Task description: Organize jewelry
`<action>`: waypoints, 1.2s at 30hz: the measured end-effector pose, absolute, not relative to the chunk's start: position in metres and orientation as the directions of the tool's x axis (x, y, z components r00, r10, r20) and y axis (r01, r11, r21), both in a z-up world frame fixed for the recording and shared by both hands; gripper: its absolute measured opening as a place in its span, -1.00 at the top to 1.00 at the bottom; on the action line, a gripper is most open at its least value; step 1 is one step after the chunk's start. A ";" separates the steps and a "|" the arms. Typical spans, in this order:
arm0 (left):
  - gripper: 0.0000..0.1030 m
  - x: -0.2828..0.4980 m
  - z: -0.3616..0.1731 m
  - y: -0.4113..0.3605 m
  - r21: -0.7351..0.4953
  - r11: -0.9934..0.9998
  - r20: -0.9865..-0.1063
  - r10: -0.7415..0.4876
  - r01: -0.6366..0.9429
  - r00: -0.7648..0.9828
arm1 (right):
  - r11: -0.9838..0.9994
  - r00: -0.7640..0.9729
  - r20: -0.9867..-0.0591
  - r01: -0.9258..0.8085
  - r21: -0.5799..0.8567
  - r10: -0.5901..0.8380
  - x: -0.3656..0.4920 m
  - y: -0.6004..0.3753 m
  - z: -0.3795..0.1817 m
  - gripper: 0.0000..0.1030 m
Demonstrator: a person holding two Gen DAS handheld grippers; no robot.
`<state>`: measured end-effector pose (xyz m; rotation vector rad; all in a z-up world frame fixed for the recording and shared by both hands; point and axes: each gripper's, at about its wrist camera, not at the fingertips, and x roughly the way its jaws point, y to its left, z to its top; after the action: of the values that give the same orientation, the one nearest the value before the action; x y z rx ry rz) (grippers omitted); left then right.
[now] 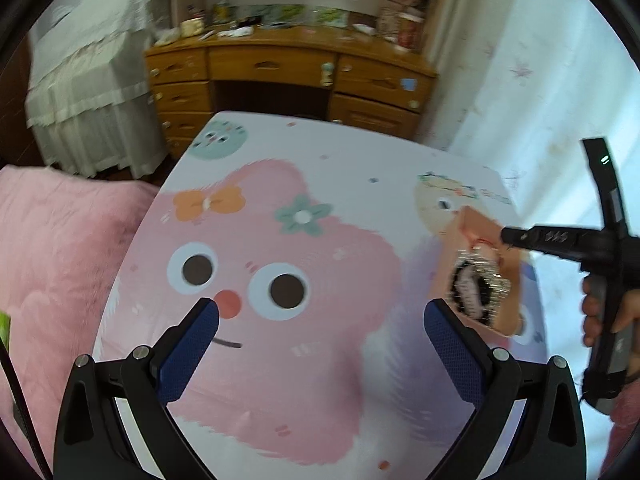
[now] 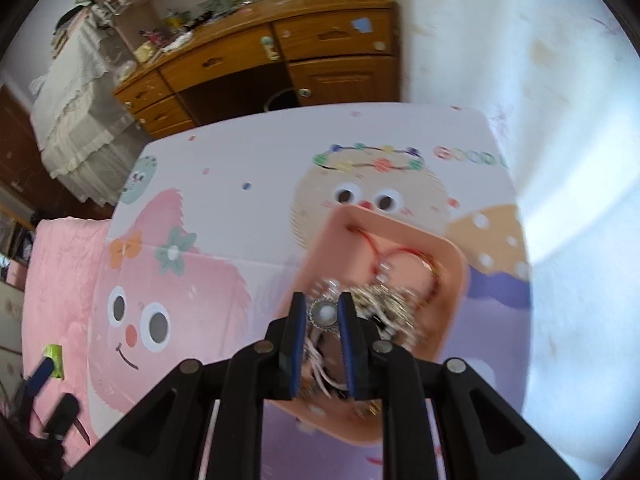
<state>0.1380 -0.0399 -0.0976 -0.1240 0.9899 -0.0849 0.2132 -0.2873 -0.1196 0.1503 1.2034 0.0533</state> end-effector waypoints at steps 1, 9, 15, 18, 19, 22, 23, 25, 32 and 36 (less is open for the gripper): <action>-0.97 0.138 -0.091 -0.042 -0.144 0.989 -0.831 -0.140 0.036 0.538 | 0.989 0.362 -0.926 0.060 0.134 0.103 0.209 -0.290 -0.116 0.26; -0.97 0.121 -0.049 -0.030 -0.226 0.956 -0.856 -0.287 0.187 0.430 | 0.961 0.387 -0.922 0.244 0.127 0.024 0.158 -0.294 -0.077 -0.58; -0.97 0.106 -0.031 0.008 -0.224 0.957 -0.854 -0.285 0.185 0.436 | 0.954 0.367 -0.930 0.268 0.136 0.030 0.083 -0.257 -0.078 -0.68; -0.97 0.097 -0.034 0.028 -0.143 0.976 -0.864 -0.204 0.164 0.460 | 0.945 0.317 -0.946 0.282 0.165 0.071 0.042 -0.236 -0.094 -0.75; -0.97 0.095 -0.035 0.032 -0.113 0.981 -0.869 -0.174 0.156 0.464 | 0.946 0.299 -0.952 0.281 0.160 0.072 0.031 -0.230 -0.098 -0.76; -0.97 0.086 -0.038 0.038 -0.037 0.988 -0.878 -0.104 0.150 0.468 | 0.947 0.247 -0.963 0.268 0.177 0.110 0.003 -0.211 -0.105 -0.76; -0.97 0.083 -0.038 0.037 -0.012 0.989 -0.880 -0.079 0.144 0.468 | 0.942 0.243 -0.961 0.272 0.195 0.128 -0.004 -0.208 -0.104 -0.76; -0.97 0.078 -0.040 0.031 0.033 0.990 -0.891 -0.033 0.138 0.453 | 0.937 0.248 -0.955 0.263 0.229 0.163 -0.010 -0.204 -0.097 -0.77; -0.97 0.072 -0.026 -0.005 -0.018 0.987 -0.894 -0.089 0.161 0.439 | 0.958 0.381 -0.919 0.209 0.195 0.104 -0.011 -0.205 -0.032 -0.77; -0.98 0.059 -0.007 -0.017 -0.021 0.987 -0.846 -0.104 0.162 0.523 | 0.965 0.462 -0.885 0.206 0.163 0.051 -0.016 -0.209 -0.005 -0.78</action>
<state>0.0585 -0.0174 -0.0071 0.0628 1.0076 -0.1589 -0.0157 -0.2092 -0.0052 0.2625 1.0898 -0.0967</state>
